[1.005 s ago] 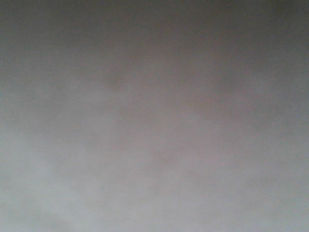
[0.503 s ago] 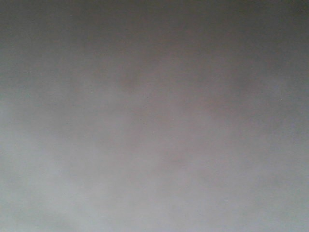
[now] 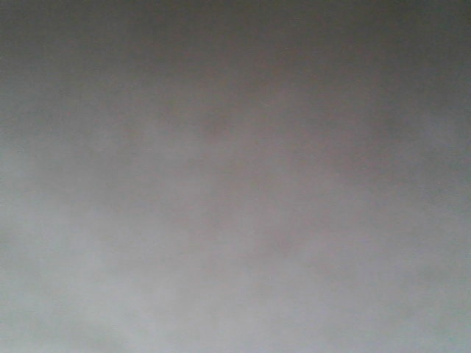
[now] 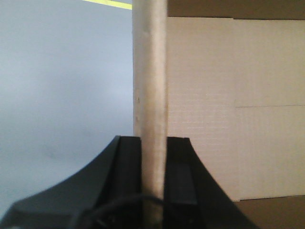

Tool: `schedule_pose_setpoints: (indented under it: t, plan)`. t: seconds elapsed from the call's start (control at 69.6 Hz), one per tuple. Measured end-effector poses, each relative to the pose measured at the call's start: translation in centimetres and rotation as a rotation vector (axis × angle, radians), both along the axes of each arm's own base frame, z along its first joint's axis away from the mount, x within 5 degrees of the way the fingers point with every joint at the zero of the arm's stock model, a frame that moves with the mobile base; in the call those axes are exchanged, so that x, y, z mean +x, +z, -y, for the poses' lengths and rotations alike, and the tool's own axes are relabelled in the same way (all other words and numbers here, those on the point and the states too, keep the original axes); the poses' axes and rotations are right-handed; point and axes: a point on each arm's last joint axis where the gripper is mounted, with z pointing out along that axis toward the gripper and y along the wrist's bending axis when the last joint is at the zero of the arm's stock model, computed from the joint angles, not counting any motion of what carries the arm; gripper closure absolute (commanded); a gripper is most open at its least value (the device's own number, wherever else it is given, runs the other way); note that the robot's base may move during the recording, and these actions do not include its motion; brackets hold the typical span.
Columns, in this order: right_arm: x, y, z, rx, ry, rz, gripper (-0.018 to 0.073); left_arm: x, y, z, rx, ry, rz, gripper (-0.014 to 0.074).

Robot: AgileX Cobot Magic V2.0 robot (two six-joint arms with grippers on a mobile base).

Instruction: Grab box from left shelf to table start

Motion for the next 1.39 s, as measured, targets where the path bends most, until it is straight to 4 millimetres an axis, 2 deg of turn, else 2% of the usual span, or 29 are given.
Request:
schedule_pose_setpoints:
  t: [1.393]
  plan:
    - [0.01, 0.02, 0.02, -0.001, -0.002, 0.002, 0.0502, -0.01, 0.0, 0.03, -0.003, -0.003, -0.001, 0.0697]
